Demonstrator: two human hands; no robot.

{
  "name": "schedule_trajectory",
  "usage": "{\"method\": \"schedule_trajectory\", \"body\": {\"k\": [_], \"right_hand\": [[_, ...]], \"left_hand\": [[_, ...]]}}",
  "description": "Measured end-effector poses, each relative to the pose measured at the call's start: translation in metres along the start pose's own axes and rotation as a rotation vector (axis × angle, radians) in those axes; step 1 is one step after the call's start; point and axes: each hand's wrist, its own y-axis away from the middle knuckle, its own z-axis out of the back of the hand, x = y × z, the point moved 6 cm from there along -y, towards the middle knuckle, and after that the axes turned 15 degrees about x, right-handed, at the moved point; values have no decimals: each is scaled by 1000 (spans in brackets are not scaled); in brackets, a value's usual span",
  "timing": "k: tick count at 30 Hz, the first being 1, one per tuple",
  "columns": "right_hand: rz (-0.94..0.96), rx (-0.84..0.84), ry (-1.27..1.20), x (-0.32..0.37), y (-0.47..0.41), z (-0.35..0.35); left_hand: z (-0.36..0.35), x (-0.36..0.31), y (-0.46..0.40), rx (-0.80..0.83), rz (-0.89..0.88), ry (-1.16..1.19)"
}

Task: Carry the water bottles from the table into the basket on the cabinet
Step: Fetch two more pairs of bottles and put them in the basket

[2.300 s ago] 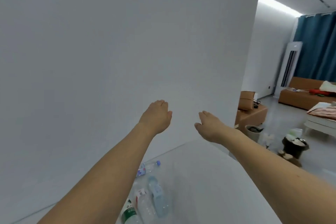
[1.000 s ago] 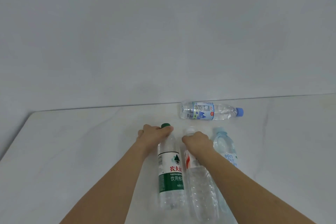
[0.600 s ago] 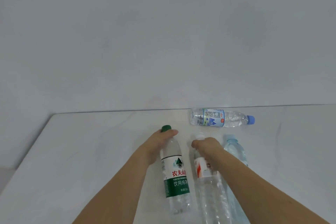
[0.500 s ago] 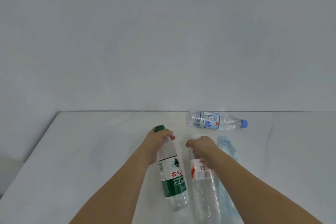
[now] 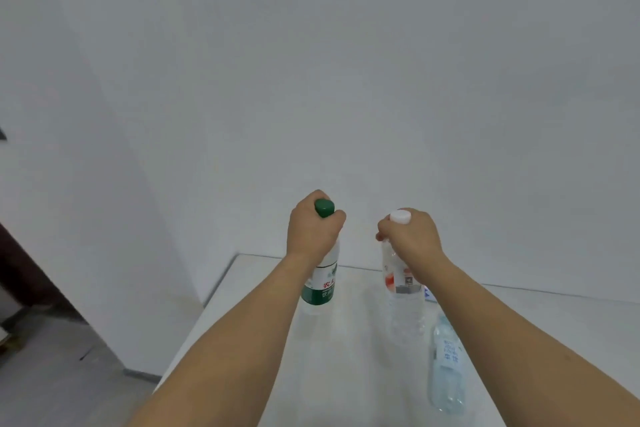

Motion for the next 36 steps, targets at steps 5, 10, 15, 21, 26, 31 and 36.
{"method": "schedule_trajectory", "body": {"k": [5, 10, 15, 21, 26, 31, 36], "right_hand": [[79, 53, 13, 59, 40, -31], [166, 201, 8, 107, 73, -105], [278, 401, -9, 151, 121, -214], [363, 645, -74, 206, 188, -322], [445, 752, -87, 246, 237, -396], [468, 840, -107, 268, 274, -450], [491, 869, -105, 285, 295, -490]], "left_hand": [[65, -33, 49, -128, -25, 47], [156, -45, 108, -292, -16, -1], [256, -41, 197, -512, 32, -59], [355, -45, 319, -767, 111, -141], [416, -52, 399, -920, 143, -190], [458, -51, 449, -1021, 191, -200], [499, -45, 479, -1070, 203, -225]]}}
